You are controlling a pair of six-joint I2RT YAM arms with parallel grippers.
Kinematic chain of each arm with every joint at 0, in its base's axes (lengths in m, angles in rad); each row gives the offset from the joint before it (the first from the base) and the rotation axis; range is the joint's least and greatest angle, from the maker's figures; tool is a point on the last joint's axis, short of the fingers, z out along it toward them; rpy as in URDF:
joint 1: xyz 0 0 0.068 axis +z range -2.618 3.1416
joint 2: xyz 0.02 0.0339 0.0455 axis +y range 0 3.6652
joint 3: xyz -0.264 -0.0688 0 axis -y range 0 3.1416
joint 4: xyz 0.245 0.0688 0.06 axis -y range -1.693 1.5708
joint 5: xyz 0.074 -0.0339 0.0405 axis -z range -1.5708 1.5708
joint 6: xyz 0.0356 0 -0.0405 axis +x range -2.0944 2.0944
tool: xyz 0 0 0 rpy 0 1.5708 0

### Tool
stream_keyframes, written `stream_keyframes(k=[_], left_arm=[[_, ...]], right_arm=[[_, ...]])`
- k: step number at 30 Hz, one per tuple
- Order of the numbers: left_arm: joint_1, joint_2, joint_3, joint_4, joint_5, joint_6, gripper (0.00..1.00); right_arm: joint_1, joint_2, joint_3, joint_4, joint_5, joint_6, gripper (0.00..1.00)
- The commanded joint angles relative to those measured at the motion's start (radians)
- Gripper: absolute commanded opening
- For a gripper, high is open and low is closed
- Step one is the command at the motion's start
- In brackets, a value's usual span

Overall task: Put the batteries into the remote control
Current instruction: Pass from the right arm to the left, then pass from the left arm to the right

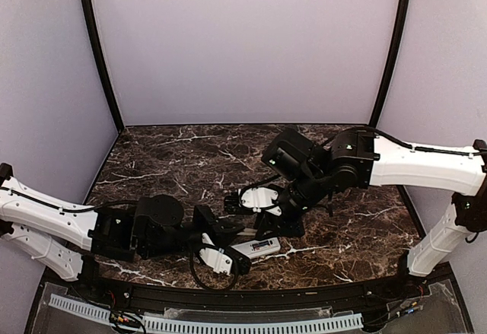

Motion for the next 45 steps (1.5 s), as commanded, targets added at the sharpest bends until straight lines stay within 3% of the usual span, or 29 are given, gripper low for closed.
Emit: stream_keyframes(k=[1,5,9,13,14,16,18,22,25,28,35,39,43,45], left_arm=[[-0.004,0.001,0.029,0.008,-0.016,-0.012,0.00],[-0.004,-0.001,0.029,0.004,-0.022,-0.038,0.00],[-0.004,-0.001,0.038,-0.012,-0.041,-0.147,0.00],[-0.003,-0.023,0.056,-0.048,-0.035,-0.370,0.00],[-0.003,-0.037,0.062,-0.046,-0.024,-0.416,0.00],[0.006,-0.065,0.074,-0.040,0.016,-0.593,0.00],[0.023,-0.101,0.077,-0.015,0.085,-0.823,0.00],[0.064,-0.160,0.047,0.116,0.219,-1.099,0.00],[0.067,-0.155,0.064,0.158,0.270,-1.209,0.00],[0.068,-0.156,0.066,0.217,0.307,-1.289,0.00],[0.068,-0.198,0.056,0.217,0.323,-1.270,0.00],[0.067,-0.209,0.076,0.164,0.324,-1.177,0.00],[0.038,-0.218,0.106,0.104,0.072,-0.876,0.00],[0.003,-0.207,0.092,0.173,-0.090,-0.531,0.00]], right_arm=[[0.009,-0.011,0.021,0.027,-0.011,0.010,0.11],[0.010,-0.018,0.019,0.031,-0.007,0.016,0.17],[0.009,-0.059,0.012,0.039,0.035,0.024,0.51],[0.010,-0.170,-0.031,0.107,0.103,0.019,0.64],[0.008,-0.206,-0.043,0.128,0.100,0.016,0.75],[0.009,-0.278,-0.067,0.182,0.085,0.012,0.87],[0.004,-0.345,-0.088,0.225,0.069,0.015,0.91],[-0.019,-0.452,-0.113,0.311,0.009,0.068,0.98],[-0.064,-0.497,-0.109,0.349,-0.051,0.148,0.98],[-0.083,-0.511,-0.106,0.358,-0.069,0.211,0.91],[-0.083,-0.510,-0.095,0.360,-0.077,0.318,0.88],[-0.083,-0.496,-0.079,0.340,-0.035,0.344,0.87],[-0.100,-0.451,-0.003,0.259,0.098,0.508,0.87],[-0.120,-0.402,0.071,0.158,0.172,0.673,0.86]])
